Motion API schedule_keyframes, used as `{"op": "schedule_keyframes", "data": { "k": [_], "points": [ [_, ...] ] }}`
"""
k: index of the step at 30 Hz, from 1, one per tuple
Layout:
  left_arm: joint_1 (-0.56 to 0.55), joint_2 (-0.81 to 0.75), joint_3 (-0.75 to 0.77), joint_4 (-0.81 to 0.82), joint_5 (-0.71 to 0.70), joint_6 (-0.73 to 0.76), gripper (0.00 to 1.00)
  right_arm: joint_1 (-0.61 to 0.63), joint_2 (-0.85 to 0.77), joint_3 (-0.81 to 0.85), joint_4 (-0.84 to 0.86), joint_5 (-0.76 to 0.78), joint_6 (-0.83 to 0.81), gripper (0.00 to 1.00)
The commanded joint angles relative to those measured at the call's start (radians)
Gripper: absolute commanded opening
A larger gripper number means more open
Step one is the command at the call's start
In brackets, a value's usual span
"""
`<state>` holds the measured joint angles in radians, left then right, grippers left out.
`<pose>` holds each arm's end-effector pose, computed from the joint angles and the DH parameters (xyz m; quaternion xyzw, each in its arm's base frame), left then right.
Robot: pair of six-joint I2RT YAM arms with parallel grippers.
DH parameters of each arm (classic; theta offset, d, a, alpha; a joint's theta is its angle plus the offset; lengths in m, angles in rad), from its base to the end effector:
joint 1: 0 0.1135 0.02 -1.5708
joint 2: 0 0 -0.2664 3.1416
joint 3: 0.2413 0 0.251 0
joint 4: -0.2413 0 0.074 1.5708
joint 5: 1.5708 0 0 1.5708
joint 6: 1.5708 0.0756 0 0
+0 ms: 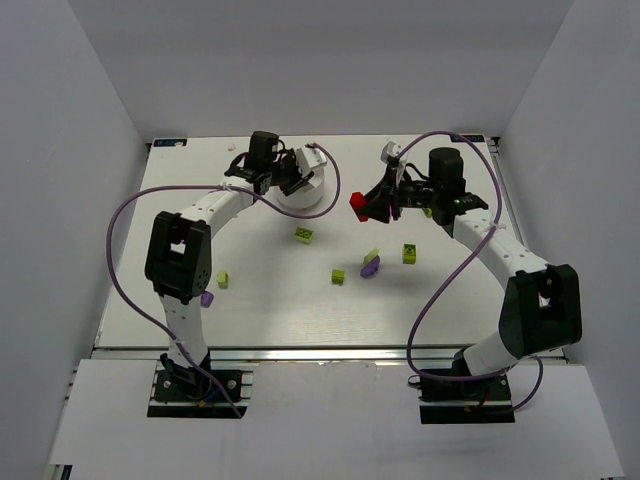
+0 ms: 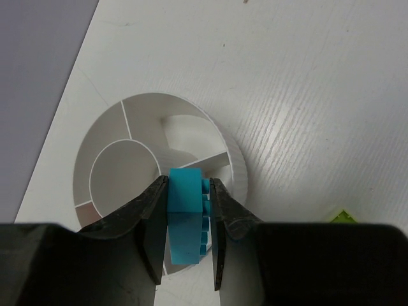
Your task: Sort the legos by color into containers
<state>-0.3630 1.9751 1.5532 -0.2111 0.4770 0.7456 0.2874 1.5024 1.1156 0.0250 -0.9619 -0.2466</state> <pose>0.4416 -0.2049 0.2298 0.5470 0.6808 -0.1234 0.4712 0.3275 0.1615 0.3014 -0.4461 0.6342 0.3908 0.4960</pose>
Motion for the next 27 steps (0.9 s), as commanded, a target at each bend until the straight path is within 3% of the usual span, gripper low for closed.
{"op": "schedule_keyframes", "data": {
  "k": [1,6,15,21,22,25,27],
  "points": [
    [-0.005,-0.002,0.028,0.029,-0.015,0.012,0.37,-0.005,-0.022,0.007,0.024,-0.026,0.001,0.0],
    [-0.01,-0.004,0.022,0.062,-0.044,0.001,0.52,-0.007,-0.022,0.004,0.026,-0.029,0.001,0.0],
    [-0.016,-0.058,0.045,0.098,-0.083,-0.107,0.55,-0.007,-0.021,0.01,-0.002,-0.032,-0.037,0.0],
    [-0.016,-0.177,0.052,0.102,-0.127,-0.611,0.45,0.01,-0.03,0.015,-0.079,0.041,-0.187,0.0],
    [-0.016,-0.199,0.004,0.107,-0.121,-0.766,0.48,0.013,-0.028,0.013,-0.082,0.067,-0.201,0.0],
    [-0.019,-0.295,-0.105,0.148,-0.045,-1.013,0.55,0.035,-0.033,0.001,-0.088,0.132,-0.262,0.0],
    [-0.024,-0.385,-0.264,0.272,0.004,-1.129,0.59,0.048,-0.034,-0.008,-0.089,0.161,-0.292,0.0]
  ]
}}
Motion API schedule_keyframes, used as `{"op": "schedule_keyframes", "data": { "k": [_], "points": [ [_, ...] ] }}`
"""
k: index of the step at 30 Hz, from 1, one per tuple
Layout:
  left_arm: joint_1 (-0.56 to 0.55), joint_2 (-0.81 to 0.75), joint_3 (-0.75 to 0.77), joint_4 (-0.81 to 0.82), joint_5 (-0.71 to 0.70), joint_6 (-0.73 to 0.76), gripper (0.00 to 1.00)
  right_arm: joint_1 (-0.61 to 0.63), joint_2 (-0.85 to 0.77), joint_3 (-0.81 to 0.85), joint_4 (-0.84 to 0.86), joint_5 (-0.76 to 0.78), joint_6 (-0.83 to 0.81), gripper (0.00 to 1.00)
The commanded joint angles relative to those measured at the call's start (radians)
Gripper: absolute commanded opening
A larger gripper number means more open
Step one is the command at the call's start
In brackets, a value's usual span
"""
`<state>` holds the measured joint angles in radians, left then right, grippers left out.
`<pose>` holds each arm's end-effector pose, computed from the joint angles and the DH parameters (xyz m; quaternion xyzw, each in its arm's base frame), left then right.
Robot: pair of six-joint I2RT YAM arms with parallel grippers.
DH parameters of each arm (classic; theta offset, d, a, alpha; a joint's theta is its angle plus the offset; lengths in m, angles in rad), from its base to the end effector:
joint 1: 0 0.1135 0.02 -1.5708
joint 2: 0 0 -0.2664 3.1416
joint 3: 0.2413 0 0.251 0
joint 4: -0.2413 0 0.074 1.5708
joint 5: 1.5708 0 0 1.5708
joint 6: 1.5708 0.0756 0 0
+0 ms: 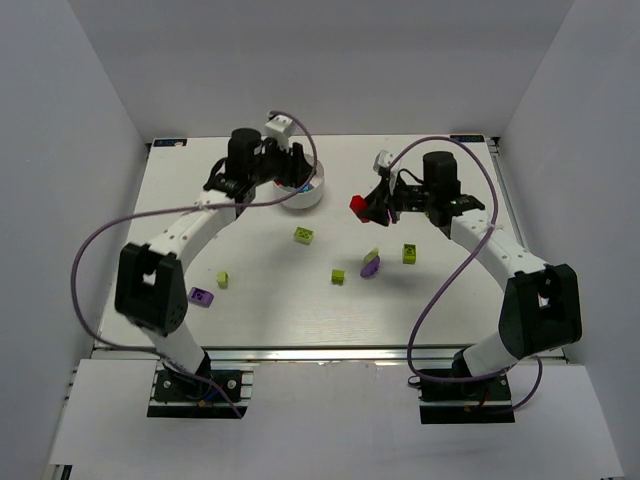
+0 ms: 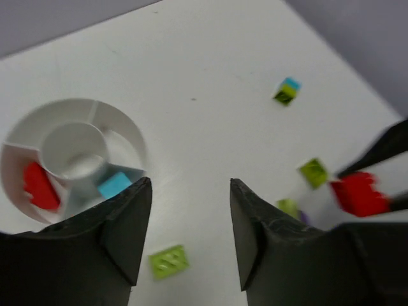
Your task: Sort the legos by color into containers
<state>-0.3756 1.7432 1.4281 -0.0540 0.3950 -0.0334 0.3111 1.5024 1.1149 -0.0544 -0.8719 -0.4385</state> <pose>0.4081 -0.1922 0.3056 0.2470 0.7781 -0.2711 0.5099 0.3259 0.1656 0.2903 -0.4906 0.6300 0.3252 0.5066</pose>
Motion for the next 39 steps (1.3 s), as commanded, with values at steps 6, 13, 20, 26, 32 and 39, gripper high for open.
{"op": "schedule_keyframes", "data": {
  "k": [6,13,20,26,32,39],
  "points": [
    [-0.042,-0.287,-0.391,0.273,0.081,-0.628,0.7,0.112,-0.044,-0.049,0.013,0.181,-0.167,0.0],
    [-0.111,-0.281,-0.44,0.289,0.068,-0.738,0.76,0.175,-0.03,-0.05,0.03,0.247,-0.163,0.0],
    [-0.137,-0.267,-0.472,0.287,0.065,-0.773,0.76,0.207,-0.034,-0.049,0.034,0.272,-0.18,0.0],
    [-0.151,-0.241,-0.471,0.284,0.068,-0.78,0.67,0.232,-0.044,-0.047,0.037,0.275,-0.178,0.0],
    [-0.163,-0.209,-0.457,0.29,0.07,-0.778,0.62,0.238,-0.048,-0.043,0.036,0.267,-0.172,0.0],
    [-0.171,-0.168,-0.428,0.299,0.099,-0.783,0.36,0.24,-0.051,-0.044,0.042,0.267,-0.16,0.01]
  ]
}}
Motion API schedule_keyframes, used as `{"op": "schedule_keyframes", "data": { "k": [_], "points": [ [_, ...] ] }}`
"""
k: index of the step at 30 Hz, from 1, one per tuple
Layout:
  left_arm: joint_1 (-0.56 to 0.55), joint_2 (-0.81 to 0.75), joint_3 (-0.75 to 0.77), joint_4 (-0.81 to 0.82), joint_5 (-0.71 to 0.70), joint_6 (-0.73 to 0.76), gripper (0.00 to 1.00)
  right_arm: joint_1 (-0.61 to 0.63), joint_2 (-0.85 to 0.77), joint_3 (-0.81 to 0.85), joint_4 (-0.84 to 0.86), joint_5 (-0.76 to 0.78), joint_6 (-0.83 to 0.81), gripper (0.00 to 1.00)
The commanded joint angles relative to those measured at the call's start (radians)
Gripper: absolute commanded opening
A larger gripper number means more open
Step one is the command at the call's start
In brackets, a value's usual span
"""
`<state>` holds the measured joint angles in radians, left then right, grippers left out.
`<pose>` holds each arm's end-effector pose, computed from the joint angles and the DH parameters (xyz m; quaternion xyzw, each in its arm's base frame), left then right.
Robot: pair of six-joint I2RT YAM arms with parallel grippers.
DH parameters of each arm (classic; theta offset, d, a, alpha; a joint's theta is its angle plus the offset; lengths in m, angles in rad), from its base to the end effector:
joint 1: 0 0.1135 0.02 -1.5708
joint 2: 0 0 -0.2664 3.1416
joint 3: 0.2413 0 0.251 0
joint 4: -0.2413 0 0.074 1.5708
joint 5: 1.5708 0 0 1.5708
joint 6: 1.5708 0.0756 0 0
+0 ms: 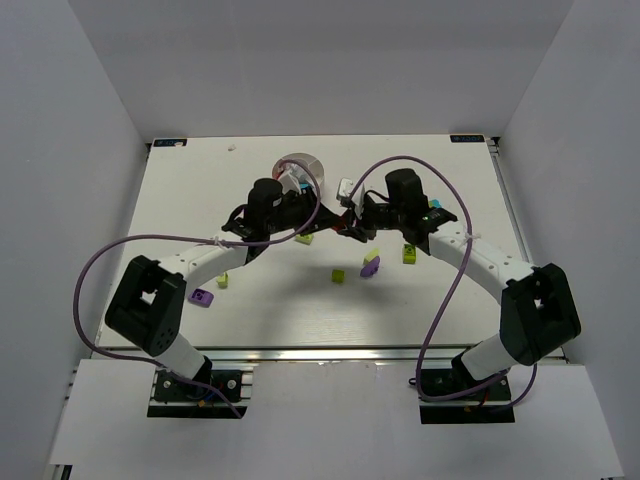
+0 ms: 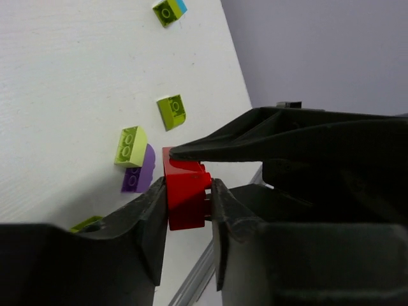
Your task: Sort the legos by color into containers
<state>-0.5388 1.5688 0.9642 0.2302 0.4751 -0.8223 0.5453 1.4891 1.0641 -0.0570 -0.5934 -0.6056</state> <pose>0.3132 -0.2275 0.2391 0.0177 0.8138 -0.4955 0.3030 0.2911 0.2260 0.2698 -0.5722 0.6039 0.2351 0.5026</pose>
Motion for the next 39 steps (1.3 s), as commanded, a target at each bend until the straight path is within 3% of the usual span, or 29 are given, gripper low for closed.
{"op": "schedule_keyframes", "data": {
  "k": [1,2,3,5,6,7,10,13,15,17,19,20,21,29,39],
  "points": [
    [-0.007,0.008,0.041,0.017,0.023,0.005,0.31,0.005,-0.036,0.007,0.046,-0.011,0.006,0.07],
    [-0.007,0.008,0.045,0.011,0.022,0.008,0.27,0.005,-0.036,0.005,0.046,-0.009,0.006,0.14],
    [-0.007,0.001,0.05,-0.002,0.017,0.02,0.2,0.005,-0.036,0.002,0.046,-0.002,0.009,0.34],
    [-0.006,-0.01,0.079,-0.07,-0.03,0.051,0.17,0.005,-0.038,-0.004,0.063,0.017,0.015,0.56],
    [-0.003,-0.018,0.094,-0.11,-0.056,0.095,0.16,0.004,-0.039,-0.01,0.075,0.039,0.013,0.79],
    [0.013,-0.023,0.128,-0.149,-0.082,0.116,0.13,-0.001,-0.046,-0.015,0.083,0.05,0.015,0.89],
    [0.087,-0.029,0.172,-0.31,-0.174,0.166,0.0,-0.028,-0.059,-0.032,0.097,0.093,0.027,0.89],
    [0.189,-0.018,0.246,-0.431,-0.251,0.218,0.0,-0.064,-0.072,-0.049,0.105,0.113,0.027,0.9],
    [0.23,0.003,0.341,-0.515,-0.289,0.251,0.0,-0.096,-0.078,-0.058,0.092,0.096,0.017,0.89],
    [0.269,0.065,0.422,-0.596,-0.357,0.317,0.0,-0.114,-0.082,-0.062,0.068,0.047,0.015,0.82],
    [0.286,0.118,0.548,-0.64,-0.406,0.379,0.0,-0.136,-0.084,-0.062,0.059,0.009,0.035,0.48],
    [0.287,0.172,0.586,-0.667,-0.417,0.397,0.0,-0.142,-0.087,-0.064,0.059,0.0,0.041,0.08],
    [0.289,0.197,0.623,-0.68,-0.432,0.413,0.0,-0.145,-0.09,-0.069,0.059,-0.008,0.047,0.0],
    [0.287,0.393,0.887,-0.732,-0.518,0.469,0.0,-0.159,-0.116,-0.102,0.077,-0.006,0.064,0.0],
    [0.289,0.474,0.914,-0.72,-0.477,0.459,0.0,-0.182,-0.11,-0.105,0.085,-0.013,0.075,0.0]
  ]
}}
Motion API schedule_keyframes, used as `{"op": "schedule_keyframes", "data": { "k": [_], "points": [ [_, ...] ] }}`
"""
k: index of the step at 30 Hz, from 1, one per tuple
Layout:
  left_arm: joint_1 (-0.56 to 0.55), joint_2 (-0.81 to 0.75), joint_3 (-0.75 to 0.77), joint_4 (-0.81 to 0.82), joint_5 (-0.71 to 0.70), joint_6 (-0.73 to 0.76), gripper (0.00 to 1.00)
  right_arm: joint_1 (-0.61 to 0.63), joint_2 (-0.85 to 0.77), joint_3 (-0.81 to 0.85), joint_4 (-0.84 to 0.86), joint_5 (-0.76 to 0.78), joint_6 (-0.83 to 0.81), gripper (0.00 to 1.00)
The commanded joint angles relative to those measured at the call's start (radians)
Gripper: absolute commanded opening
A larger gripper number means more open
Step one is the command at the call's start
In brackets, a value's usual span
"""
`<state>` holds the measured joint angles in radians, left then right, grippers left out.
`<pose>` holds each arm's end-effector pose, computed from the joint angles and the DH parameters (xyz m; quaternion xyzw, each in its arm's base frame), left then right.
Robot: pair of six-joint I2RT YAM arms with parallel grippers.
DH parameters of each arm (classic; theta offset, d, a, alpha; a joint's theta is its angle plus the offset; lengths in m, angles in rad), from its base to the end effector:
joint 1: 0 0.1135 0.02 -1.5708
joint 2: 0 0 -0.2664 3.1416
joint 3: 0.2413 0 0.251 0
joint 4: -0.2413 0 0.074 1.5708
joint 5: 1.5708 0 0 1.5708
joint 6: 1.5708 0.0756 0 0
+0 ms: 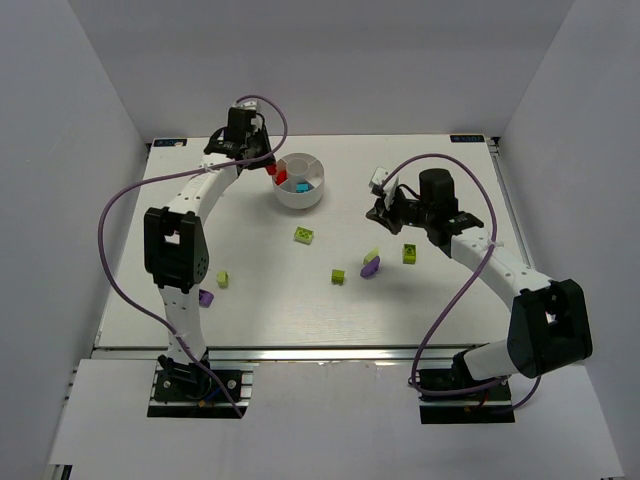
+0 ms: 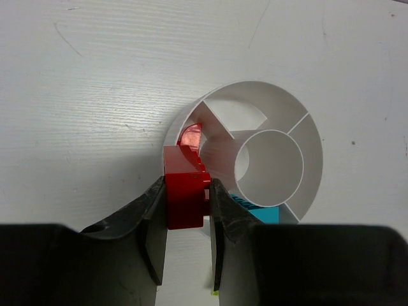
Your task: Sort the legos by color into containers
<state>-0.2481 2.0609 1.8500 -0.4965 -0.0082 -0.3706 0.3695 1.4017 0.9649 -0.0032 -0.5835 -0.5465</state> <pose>0.4945 -0.1246 0.2590 -0.0573 0.9064 -0.1238 0.3997 0.3071 0.1636 0.2689 -0.4958 0.6572 0.1966 0.5326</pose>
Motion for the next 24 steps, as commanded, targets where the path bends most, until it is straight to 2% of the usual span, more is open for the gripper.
{"op": "schedule_keyframes", "data": {
  "k": [1,8,16,19,23,24],
  "points": [
    [-0.002,-0.019,0.022,0.012,0.039,0.004,0.0,-0.007,-0.023,-0.006,0.031,-0.024,0.016,0.0],
    [-0.003,-0.033,-0.02,0.059,0.063,-0.01,0.0,-0.009,-0.017,-0.006,0.031,-0.027,0.019,0.0],
    [-0.002,-0.009,0.008,0.058,0.086,-0.013,0.0,-0.009,-0.015,-0.005,0.031,-0.03,0.02,0.0],
    [-0.002,0.002,0.002,0.059,0.093,-0.017,0.04,-0.009,-0.017,-0.003,0.031,-0.027,0.02,0.0],
    [-0.002,0.018,-0.003,0.053,0.09,-0.019,0.18,-0.011,-0.017,-0.002,0.029,-0.026,0.02,0.0],
    [-0.002,0.019,-0.008,0.055,0.088,-0.022,0.25,-0.011,-0.017,-0.002,0.028,-0.026,0.02,0.01]
  ]
}}
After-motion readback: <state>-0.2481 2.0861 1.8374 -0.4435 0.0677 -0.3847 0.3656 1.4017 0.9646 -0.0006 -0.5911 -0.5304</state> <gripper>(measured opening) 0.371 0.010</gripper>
